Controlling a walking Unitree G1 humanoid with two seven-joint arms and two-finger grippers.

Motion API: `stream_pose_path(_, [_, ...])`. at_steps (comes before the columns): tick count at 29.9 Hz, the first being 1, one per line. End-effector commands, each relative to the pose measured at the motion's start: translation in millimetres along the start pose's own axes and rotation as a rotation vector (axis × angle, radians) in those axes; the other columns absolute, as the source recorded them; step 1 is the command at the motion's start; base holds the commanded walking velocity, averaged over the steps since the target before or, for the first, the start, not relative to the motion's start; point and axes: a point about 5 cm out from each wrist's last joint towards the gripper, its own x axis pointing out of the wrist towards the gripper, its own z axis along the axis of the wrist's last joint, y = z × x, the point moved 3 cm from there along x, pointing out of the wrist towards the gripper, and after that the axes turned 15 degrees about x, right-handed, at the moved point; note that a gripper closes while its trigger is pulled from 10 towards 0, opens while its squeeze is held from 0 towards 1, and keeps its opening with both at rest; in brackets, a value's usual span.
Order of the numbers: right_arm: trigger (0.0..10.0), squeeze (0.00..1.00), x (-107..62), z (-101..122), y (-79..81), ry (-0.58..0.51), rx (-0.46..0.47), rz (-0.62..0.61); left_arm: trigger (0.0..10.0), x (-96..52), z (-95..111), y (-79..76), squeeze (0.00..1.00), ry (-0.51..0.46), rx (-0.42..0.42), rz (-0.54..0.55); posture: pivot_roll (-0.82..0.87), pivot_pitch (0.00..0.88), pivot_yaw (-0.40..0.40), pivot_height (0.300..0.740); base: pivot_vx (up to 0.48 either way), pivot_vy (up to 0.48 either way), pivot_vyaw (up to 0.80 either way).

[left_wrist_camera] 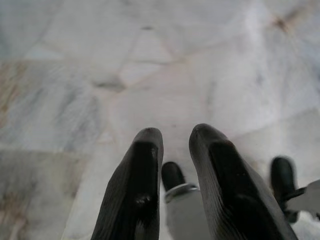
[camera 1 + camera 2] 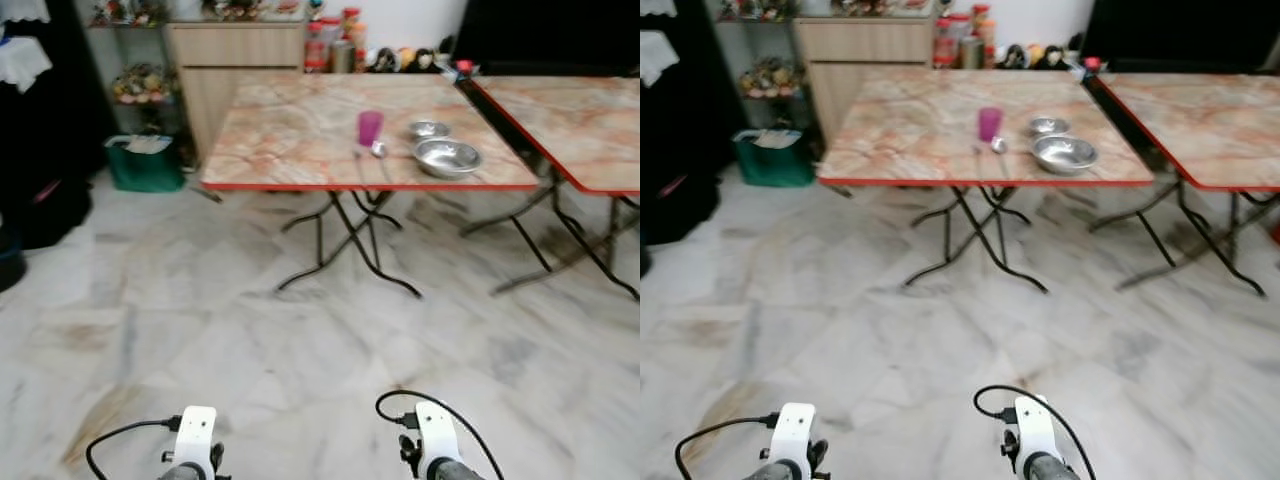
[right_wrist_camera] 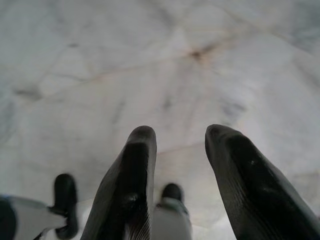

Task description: Setting the table

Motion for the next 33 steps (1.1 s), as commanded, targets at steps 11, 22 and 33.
stream_pose_path(11, [10.0, 0.0, -1.0, -2.5, -3.3, -0.001, -0.002, -0.007, 10.0, -0.5, -2.7, -1.2, 0.0, 0.011, -0.004, 0.006, 0.01, 0.0, -0.001, 0.728, 0.0, 0.0, -0.04])
stream_pose_path(22, [10.0, 0.0, -0.7, -2.5, 0.2, -0.001, -0.015, 0.006, 10.0, -0.4, -3.7, -0.1, 0.0, 0.02, -0.006, 0.001, 0.02, 0.0, -0.003, 0.728, 0.203, 0.0, 0.0])
stream_pose_path(33, [10.0, 0.0, -0.8, -2.9, -0.2, 0.004, -0.032, 0.01, 10.0, -1.0, -6.1, -4.0, 0.0, 0.024, -0.007, -0.007, 0.01, 0.0, -0.013, 0.728, 0.289, 0.0, 0.0])
